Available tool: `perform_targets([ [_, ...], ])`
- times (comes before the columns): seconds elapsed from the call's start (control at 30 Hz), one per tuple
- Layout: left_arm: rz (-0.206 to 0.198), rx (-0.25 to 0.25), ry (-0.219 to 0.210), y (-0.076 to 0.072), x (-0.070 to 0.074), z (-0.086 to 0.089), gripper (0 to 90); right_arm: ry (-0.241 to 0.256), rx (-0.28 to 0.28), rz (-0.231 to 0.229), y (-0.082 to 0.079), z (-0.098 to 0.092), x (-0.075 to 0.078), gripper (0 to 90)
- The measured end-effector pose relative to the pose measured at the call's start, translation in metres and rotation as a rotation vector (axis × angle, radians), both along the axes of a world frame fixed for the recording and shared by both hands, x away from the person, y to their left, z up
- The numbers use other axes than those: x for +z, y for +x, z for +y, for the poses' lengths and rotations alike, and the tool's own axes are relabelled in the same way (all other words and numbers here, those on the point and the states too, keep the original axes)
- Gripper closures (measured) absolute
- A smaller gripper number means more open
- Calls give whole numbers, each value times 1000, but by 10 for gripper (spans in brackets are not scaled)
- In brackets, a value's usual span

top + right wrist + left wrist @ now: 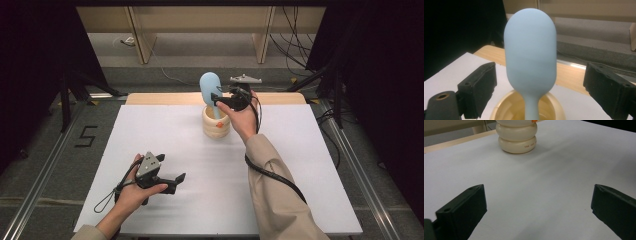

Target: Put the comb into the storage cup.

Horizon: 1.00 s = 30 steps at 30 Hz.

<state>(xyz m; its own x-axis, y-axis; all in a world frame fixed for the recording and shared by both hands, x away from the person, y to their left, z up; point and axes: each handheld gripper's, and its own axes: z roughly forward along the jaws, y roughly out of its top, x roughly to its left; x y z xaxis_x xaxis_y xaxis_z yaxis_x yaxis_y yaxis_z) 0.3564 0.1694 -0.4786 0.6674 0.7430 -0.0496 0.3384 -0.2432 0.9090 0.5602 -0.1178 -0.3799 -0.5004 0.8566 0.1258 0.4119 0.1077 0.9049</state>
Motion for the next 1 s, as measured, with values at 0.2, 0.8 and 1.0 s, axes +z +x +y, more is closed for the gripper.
perform_targets([
  [0.2, -1, 1, 1, 0, 0, 0, 0, -5, 9, -3, -7, -6, 1, 124],
  [0.8, -3, 2, 3, 0, 0, 0, 0, -30, 49, -5, -30, -28, 1, 125],
  [1.0, -4, 1, 5, 0, 0, -1, 0, -40, 61, -2, -41, -38, -1, 124],
])
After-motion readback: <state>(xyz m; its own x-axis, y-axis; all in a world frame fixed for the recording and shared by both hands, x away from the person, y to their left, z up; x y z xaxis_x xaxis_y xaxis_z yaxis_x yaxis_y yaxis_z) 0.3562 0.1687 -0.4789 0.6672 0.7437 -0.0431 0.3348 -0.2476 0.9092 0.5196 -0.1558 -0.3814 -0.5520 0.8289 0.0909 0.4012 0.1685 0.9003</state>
